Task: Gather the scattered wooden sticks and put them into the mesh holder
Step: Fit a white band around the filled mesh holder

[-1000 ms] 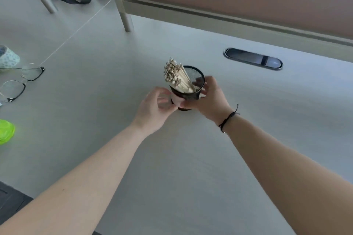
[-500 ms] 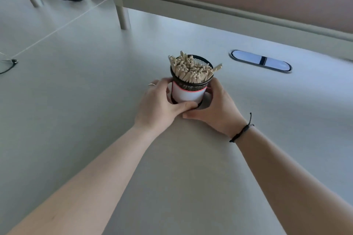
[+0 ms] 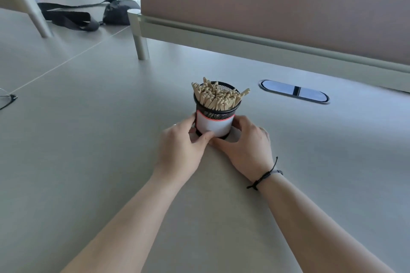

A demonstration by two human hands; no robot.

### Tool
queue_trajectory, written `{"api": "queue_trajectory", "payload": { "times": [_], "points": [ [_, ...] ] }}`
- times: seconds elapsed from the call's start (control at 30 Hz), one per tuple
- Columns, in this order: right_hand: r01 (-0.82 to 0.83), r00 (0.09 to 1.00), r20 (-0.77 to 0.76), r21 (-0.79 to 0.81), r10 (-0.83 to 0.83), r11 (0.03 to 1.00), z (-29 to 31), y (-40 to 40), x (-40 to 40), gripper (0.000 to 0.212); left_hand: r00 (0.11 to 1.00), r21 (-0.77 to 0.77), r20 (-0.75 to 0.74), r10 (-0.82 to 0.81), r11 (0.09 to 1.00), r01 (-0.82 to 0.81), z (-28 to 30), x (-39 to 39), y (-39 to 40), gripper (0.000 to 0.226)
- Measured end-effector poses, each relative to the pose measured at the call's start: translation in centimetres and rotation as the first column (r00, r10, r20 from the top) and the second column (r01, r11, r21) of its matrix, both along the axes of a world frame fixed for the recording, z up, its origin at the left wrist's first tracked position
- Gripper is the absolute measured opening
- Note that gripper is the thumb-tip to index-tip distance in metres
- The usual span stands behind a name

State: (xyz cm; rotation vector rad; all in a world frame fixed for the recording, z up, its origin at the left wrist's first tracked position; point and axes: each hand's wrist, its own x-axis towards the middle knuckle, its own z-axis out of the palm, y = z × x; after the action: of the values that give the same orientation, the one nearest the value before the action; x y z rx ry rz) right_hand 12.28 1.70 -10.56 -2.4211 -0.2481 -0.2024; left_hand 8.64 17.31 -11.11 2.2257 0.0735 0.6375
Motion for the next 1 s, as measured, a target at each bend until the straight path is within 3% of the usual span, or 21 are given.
{"api": "queue_trajectory", "payload": {
  "times": [0.13,0.27,0.43,0.77,1.0],
  "points": [
    [-0.01,0.998,0.067,-0.069,0.014,0.998,-0.1,0.4,2.2,0.035,0.999,0.028,0.038,0.028,0.999,-0.029,-0.3,3.0,-0.4,0.025],
    [0.019,0.999,0.036,-0.227,-0.011,0.974,-0.7,1.1,4.7,0.043,0.999,-0.01,-0.003,0.036,0.999,-0.036,-0.6,6.3,-0.6,0.021],
    [0.007,1.0,-0.016,-0.236,-0.011,0.972,-0.9,1.6,7.7,0.059,0.998,-0.035,-0.03,0.048,0.998,-0.049,-0.6,10.1,-0.9,0.016],
    [0.092,0.994,-0.04,-0.229,-0.104,0.969,-0.7,2.5,12.0,0.037,0.994,-0.009,-0.041,0.097,0.995,-0.098,-0.3,14.3,-1.5,0.024],
    [0.126,0.991,-0.015,-0.19,-0.131,0.974,-0.8,2.7,13.6,0.041,0.993,-0.033,-0.015,0.118,0.992,-0.118,-0.3,16.1,-1.3,0.02]
  ]
}}
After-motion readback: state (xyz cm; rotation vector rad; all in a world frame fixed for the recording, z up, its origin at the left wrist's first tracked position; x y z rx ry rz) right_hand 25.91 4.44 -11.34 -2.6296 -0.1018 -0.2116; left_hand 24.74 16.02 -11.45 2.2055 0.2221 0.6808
